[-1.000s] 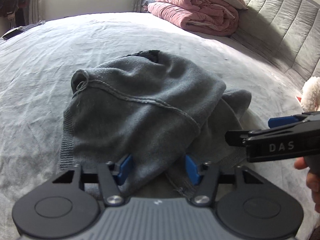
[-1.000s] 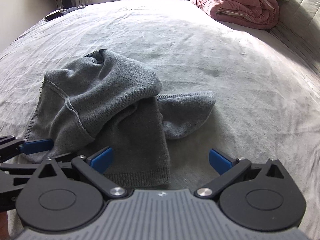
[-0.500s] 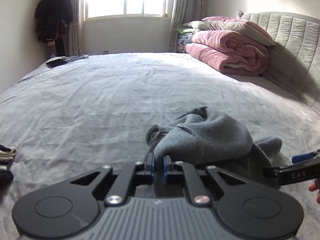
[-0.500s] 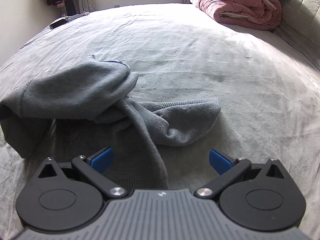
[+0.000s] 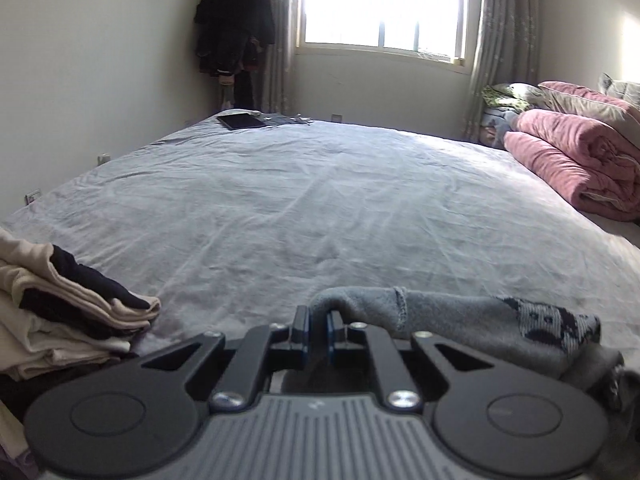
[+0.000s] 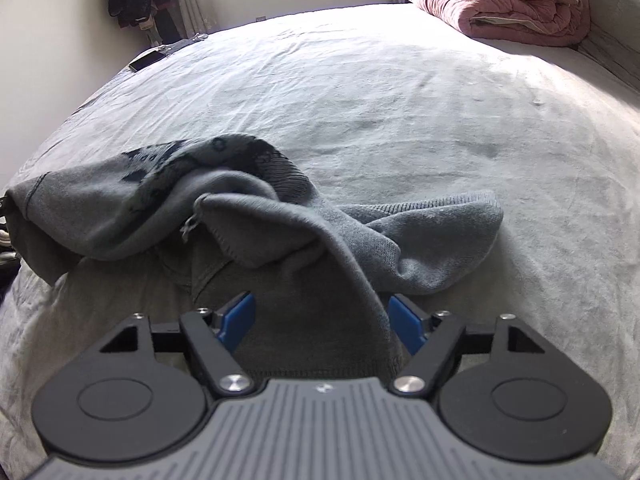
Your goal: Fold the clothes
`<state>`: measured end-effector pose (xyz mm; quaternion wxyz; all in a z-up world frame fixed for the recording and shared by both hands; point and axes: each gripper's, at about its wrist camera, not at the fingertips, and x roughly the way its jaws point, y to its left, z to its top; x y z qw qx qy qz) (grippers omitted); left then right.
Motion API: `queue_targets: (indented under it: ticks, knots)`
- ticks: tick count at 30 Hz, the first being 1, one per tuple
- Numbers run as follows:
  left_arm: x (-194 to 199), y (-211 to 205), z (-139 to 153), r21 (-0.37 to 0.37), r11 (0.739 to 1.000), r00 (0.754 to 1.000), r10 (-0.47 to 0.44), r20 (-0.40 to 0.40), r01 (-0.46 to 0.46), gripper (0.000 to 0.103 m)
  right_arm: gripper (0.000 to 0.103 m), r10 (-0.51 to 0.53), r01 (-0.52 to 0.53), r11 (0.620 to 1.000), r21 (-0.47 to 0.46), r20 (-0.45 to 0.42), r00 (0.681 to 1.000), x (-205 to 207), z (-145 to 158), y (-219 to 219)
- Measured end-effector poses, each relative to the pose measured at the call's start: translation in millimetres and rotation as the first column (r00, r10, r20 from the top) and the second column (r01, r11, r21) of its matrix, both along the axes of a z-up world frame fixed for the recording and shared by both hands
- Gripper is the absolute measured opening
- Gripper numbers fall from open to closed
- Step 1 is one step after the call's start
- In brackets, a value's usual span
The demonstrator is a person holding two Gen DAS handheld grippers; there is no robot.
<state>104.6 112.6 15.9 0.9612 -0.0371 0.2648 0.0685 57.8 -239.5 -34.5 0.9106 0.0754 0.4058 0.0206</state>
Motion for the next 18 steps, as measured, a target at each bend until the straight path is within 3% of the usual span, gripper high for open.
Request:
queue_targets:
  ticks: [3,7,14,17,18]
  knots:
    - [11,10,-6,0.006,0.998,0.998,0.056,0.011,-0.056,0.008,0.062,-0.029,0.029,1.0,-0.012,0.002,1.0,5,-3,-2]
    - [22,14,-17,0.01,0.997,0.997,0.073,-0.005,-0.073,0.008,0.04,-0.036,0.036,0.999,0.001,0.007,0.999,7,-4,-5]
    - [25,22,-23,-0.086,0.994,0.996,0.058,-0.074,-0.064,0.012,0.039,0.007,-0.008,1.0,0.006,0.049,0.999,0,4,0]
    - [19,21,-20,-0.118,0.991,0.994,0.05,-0.098,-0.062,0.026,0.039,0.025,-0.025,1.0,-0.002,0.042,0.999,1,2,3]
    - [15,20,-18,-0.123,0.991,0.994,0.047,-0.103,-0.06,0.037,0.039,0.031,-0.03,1.0,-0.004,0.037,0.999,1,1,4]
